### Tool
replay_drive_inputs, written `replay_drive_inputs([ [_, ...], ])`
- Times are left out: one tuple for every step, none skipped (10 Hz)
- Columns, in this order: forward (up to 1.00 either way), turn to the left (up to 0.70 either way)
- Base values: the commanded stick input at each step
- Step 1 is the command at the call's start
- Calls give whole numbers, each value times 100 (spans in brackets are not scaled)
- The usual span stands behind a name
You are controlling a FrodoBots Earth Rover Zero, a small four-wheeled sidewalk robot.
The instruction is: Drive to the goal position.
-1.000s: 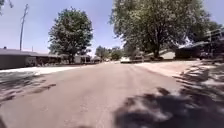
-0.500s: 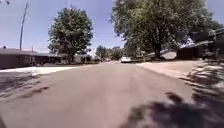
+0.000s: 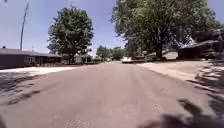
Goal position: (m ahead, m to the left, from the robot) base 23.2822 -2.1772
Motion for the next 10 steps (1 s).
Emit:
replay_drive_inputs([
  [70, 0],
  [70, 0],
  [70, 0],
  [70, 0],
  [70, 0],
  [70, 0],
  [70, 0],
  [70, 0],
  [70, 0],
  [70, 0],
])
